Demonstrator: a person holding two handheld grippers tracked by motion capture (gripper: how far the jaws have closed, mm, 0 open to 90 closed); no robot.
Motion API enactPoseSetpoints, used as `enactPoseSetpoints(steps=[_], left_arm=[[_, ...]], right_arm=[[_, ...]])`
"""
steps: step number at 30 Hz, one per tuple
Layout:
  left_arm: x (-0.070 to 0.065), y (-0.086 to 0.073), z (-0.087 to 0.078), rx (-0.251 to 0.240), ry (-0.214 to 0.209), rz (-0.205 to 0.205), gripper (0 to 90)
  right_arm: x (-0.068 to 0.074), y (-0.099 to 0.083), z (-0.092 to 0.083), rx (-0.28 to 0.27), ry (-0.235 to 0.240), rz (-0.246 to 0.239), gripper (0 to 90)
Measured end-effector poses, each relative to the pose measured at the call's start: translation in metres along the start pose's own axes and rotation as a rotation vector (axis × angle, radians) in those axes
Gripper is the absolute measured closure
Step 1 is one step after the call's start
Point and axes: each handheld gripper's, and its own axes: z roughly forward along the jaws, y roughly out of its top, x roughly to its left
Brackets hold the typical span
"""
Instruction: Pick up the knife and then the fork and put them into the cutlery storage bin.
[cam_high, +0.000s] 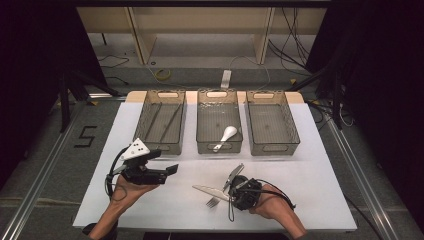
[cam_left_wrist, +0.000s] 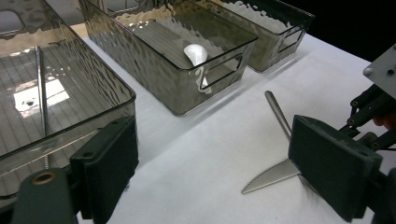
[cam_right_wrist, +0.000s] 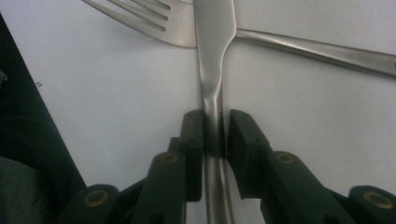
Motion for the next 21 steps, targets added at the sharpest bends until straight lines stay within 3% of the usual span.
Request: enactPoseSetpoints(steps=[18,21], left_arm=[[0.0006,0.0001,-0.0007,-0.004,-0.006,-0.005,15.4],[0.0009,0.0002,-0.0010,-0.005,-0.006,-0.003,15.4]], right_arm=[[-0.0024,0.0017,-0.0005,0.001,0.020,-0.010,80.5],[-0.0041,0.0006,-0.0012,-0.005,0.019,-0.033,80.6]])
